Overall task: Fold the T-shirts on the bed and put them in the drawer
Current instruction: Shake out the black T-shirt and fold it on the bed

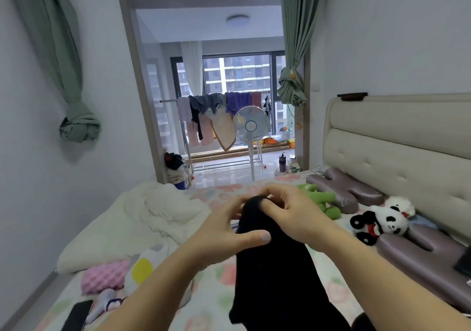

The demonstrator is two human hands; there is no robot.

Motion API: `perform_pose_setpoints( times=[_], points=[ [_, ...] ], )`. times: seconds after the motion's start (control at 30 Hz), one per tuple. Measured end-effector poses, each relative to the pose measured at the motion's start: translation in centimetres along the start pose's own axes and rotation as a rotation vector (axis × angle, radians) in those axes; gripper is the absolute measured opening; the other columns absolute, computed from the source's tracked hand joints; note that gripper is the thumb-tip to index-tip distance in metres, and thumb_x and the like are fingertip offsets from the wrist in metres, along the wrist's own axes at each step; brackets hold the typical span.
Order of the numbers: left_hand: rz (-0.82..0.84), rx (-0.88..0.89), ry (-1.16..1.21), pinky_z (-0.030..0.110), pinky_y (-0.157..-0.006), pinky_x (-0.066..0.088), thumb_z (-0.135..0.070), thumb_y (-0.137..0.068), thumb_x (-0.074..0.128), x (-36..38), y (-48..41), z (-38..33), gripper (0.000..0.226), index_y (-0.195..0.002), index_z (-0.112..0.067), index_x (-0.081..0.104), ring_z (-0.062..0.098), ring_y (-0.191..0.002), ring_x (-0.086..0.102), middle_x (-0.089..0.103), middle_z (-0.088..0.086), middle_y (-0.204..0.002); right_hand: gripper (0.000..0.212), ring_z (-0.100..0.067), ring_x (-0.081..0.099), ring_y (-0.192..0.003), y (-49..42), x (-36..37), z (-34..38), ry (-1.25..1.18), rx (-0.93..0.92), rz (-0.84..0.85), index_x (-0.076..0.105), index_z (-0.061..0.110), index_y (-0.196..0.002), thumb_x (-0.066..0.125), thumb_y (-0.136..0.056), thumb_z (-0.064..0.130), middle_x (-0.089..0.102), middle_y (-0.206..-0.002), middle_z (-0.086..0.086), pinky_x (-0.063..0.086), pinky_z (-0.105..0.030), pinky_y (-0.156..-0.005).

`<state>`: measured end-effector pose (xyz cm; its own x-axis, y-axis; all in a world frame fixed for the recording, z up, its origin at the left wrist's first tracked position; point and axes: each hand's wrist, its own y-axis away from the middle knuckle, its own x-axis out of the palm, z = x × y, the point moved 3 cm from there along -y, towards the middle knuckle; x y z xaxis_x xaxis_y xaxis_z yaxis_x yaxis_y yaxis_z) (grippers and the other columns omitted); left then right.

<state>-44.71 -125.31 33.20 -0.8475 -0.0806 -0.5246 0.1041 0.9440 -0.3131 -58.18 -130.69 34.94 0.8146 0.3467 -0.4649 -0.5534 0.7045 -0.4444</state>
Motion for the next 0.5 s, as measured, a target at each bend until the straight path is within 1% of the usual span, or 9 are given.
perform_pose_setpoints(
  times=[0.03,0.1,0.17,0.2,0.27,0.3,0.33,0.43,0.5],
  points=[
    [-0.027,0.045,-0.01,0.016,-0.087,0.047,-0.043,-0.061,0.072,0.8,-0.3,-0.5,0.057,-0.114,-0.035,0.053,-0.002,-0.103,0.058,0.063,-0.015,-0.109,0.026,-0.01,0.059,-0.074,-0.2,0.2,0.4,0.042,-0.017,0.008,0.057,0.033,-0.074,0.054,-0.09,0.012,0.064,-0.075,0.005,0.046,-0.023,-0.072],
    [-0.115,0.063,-0.032,0.024,-0.086,0.049,-0.026,-0.067,0.065,1.1,-0.8,-1.2,0.044,-0.111,-0.024,0.057,0.007,-0.097,0.061,0.065,-0.006,-0.103,0.027,-0.009,0.057,-0.073,-0.6,0.0,0.8,0.129,-0.045,0.033,0.055,0.036,-0.072,0.057,-0.087,0.013,0.061,-0.074,0.008,0.044,-0.019,-0.072],
    [-0.116,0.021,-0.097,0.032,-0.073,0.049,-0.012,-0.075,0.055,0.4,-0.8,-1.3,0.029,-0.103,-0.018,0.06,0.017,-0.078,0.062,0.067,0.007,-0.093,0.024,-0.002,0.053,-0.065,-0.7,-0.9,0.4,0.295,-0.049,0.08,0.053,0.038,-0.07,0.063,-0.084,0.021,0.057,-0.069,0.012,0.04,-0.011,-0.061],
    [-0.108,-0.001,-0.142,0.03,-0.064,0.045,-0.005,-0.078,0.051,-0.3,-0.8,-1.0,0.025,-0.095,-0.021,0.061,0.014,-0.065,0.057,0.067,0.01,-0.085,0.021,0.001,0.05,-0.063,-0.6,-1.4,-0.1,0.401,-0.03,0.111,0.052,0.038,-0.07,0.064,-0.083,0.025,0.054,-0.067,0.014,0.038,-0.012,-0.058],
    [-0.148,-0.023,-0.288,0.019,-0.053,0.036,0.003,-0.08,0.045,-2.2,-0.8,-0.4,0.034,-0.078,-0.029,0.057,0.004,-0.052,0.046,0.064,0.007,-0.073,0.019,-0.005,0.047,-0.065,-0.1,-2.5,-1.9,0.589,0.037,0.172,0.05,0.036,-0.073,0.062,-0.083,0.026,0.048,-0.068,0.016,0.036,-0.022,-0.058],
    [-0.188,-0.026,-0.379,0.014,-0.05,0.034,0.004,-0.079,0.045,-3.3,-0.6,-0.2,0.036,-0.074,-0.03,0.055,0.002,-0.052,0.046,0.063,0.002,-0.071,0.02,-0.01,0.047,-0.07,0.3,-2.9,-3.1,0.649,0.076,0.191,0.048,0.034,-0.074,0.061,-0.083,0.022,0.047,-0.071,0.014,0.035,-0.024,-0.058],
    [-0.236,-0.035,-0.461,0.013,-0.05,0.033,0.005,-0.079,0.045,-4.5,-0.5,0.0,0.036,-0.072,-0.03,0.054,0.002,-0.055,0.047,0.06,-0.002,-0.07,0.021,-0.014,0.048,-0.075,0.7,-3.5,-4.2,0.686,0.124,0.197,0.047,0.032,-0.074,0.059,-0.083,0.018,0.05,-0.075,0.009,0.034,-0.023,-0.056],
    [-0.336,-0.195,-0.558,0.026,-0.056,0.035,0.007,-0.077,0.044,-8.8,0.0,2.0,0.033,-0.068,-0.023,0.055,0.016,-0.064,0.048,0.058,0.004,-0.072,0.018,-0.019,0.055,-0.084,2.2,-6.6,-7.5,0.695,0.338,0.122,0.058,0.025,-0.08,0.054,-0.079,0.008,0.062,-0.088,-0.001,0.036,-0.024,-0.061],
    [-0.3,-0.338,-0.58,0.027,-0.058,0.035,0.005,-0.079,0.044,-11.2,0.9,3.6,0.03,-0.066,-0.019,0.056,0.02,-0.065,0.049,0.059,0.006,-0.07,0.02,-0.02,0.058,-0.08,2.9,-9.2,-9.1,0.667,0.456,0.033,0.062,0.022,-0.079,0.052,-0.078,0.004,0.065,-0.088,-0.004,0.038,-0.024,-0.062]
  ],
)
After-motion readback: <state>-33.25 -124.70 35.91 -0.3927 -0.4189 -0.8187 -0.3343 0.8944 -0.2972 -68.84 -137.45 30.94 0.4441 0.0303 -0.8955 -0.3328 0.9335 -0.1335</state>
